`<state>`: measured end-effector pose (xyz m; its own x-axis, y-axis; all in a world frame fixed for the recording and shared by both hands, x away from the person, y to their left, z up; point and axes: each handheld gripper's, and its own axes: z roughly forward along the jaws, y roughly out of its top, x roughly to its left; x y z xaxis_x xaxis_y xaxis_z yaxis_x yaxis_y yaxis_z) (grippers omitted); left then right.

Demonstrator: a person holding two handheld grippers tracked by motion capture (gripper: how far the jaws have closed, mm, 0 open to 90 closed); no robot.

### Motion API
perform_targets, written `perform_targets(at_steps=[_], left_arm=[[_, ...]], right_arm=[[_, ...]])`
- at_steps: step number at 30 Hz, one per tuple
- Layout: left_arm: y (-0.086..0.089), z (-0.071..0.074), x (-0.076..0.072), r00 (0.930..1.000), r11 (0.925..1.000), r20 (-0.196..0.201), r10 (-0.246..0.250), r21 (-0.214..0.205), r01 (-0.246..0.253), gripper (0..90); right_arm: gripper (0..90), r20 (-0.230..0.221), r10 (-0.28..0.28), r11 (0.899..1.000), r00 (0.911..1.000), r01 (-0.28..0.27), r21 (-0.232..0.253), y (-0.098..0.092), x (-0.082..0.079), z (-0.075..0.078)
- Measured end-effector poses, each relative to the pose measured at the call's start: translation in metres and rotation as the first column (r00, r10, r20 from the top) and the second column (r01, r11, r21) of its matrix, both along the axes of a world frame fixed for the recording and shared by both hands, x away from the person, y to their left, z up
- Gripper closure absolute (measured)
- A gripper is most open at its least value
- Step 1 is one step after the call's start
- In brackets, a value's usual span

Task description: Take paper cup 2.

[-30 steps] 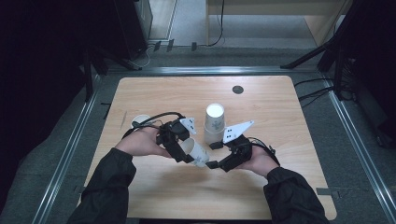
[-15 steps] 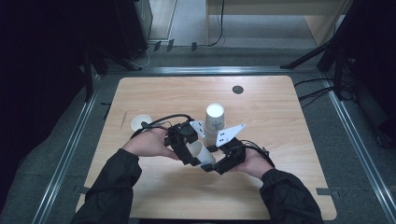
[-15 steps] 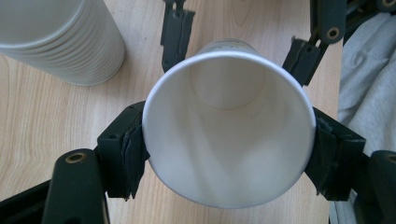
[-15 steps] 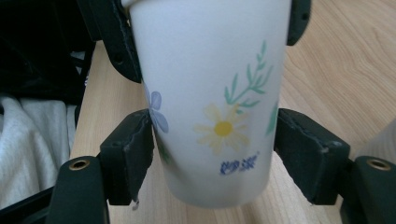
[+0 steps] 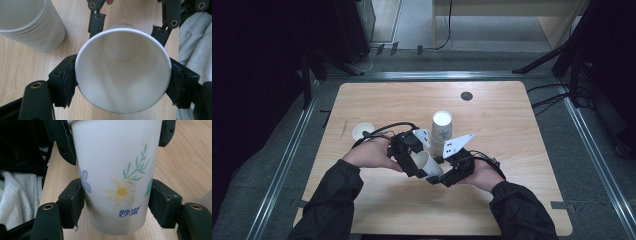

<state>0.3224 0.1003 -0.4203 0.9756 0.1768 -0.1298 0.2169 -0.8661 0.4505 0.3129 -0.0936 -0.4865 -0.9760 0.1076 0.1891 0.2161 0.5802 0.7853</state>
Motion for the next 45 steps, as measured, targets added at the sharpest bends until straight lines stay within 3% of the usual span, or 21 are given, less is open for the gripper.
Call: perform_targets(at_steps=[8, 11, 17, 22, 25, 28, 30, 33, 36, 42, 45], left_arm=[[0.015, 0.004, 0.000, 0.9993, 0.9958, 0.024, 0.028, -0.088, -0.025, 18.5], [0.021, 0.005, -0.002, 0.9980, 0.9915, 0.054, 0.032, -0.127, -0.024, 18.2], [0.033, 0.002, -0.005, 0.9978, 0.9821, 0.040, 0.054, -0.183, -0.046, 18.2], [0.042, 0.001, -0.007, 0.9966, 0.9611, 0.014, 0.082, -0.266, -0.075, 18.2], [0.046, -0.001, -0.008, 0.9946, 0.9519, 0.012, 0.103, -0.291, -0.095, 18.2], [0.047, -0.004, -0.009, 0.9931, 0.9312, -0.008, 0.117, -0.347, -0.113, 18.2], [0.046, -0.006, -0.010, 0.9917, 0.9213, -0.006, 0.128, -0.369, -0.121, 18.0], [0.043, -0.008, -0.010, 0.9904, 0.9164, -0.004, 0.138, -0.379, -0.130, 17.9], [0.042, -0.009, -0.010, 0.9905, 0.9061, -0.017, 0.136, -0.402, -0.132, 17.8], [0.037, -0.010, -0.011, 0.9907, 0.9010, -0.015, 0.135, -0.414, -0.129, 17.8], [0.036, -0.011, -0.010, 0.9894, 0.8925, -0.023, 0.143, -0.429, -0.139, 17.8]], right_arm=[[33.8, 0.007, -0.013, 0.999, 0.9999, 0.013, 0.032, -0.006, 0.003, 0.007], [33.9, 0.007, -0.015, 0.999, 0.9999, 0.015, 0.044, -0.007, 0.005, 0.009], [33.8, 0.009, -0.012, 0.998, 0.9999, 0.011, 0.057, -0.009, 0.007, 0.014], [33.8, 0.006, -0.007, 0.997, 1.0000, 0.007, 0.083, -0.011, 0.009, 0.018], [33.8, 0.009, -0.006, 0.996, 0.9999, 0.006, 0.092, -0.012, 0.010, 0.020], [33.8, 0.006, -0.006, 0.995, 1.0000, 0.006, 0.097, -0.012, 0.010, 0.021], [33.8, 0.002, -0.005, 0.995, 1.0000, 0.004, 0.100, -0.012, 0.011, 0.021], [33.8, 0.000, 0.000, 0.995, 1.0000, 0.000, 0.102, -0.010, 0.011, 0.021], [33.8, -0.004, 0.003, 0.995, 1.0000, -0.003, 0.102, -0.009, 0.011, 0.021], [33.7, -0.005, 0.010, 0.995, 0.9999, -0.010, 0.104, -0.008, 0.010, 0.020], [33.8, -0.006, 0.014, 0.995, 0.9999, -0.013, 0.104, -0.007, 0.010, 0.020]])
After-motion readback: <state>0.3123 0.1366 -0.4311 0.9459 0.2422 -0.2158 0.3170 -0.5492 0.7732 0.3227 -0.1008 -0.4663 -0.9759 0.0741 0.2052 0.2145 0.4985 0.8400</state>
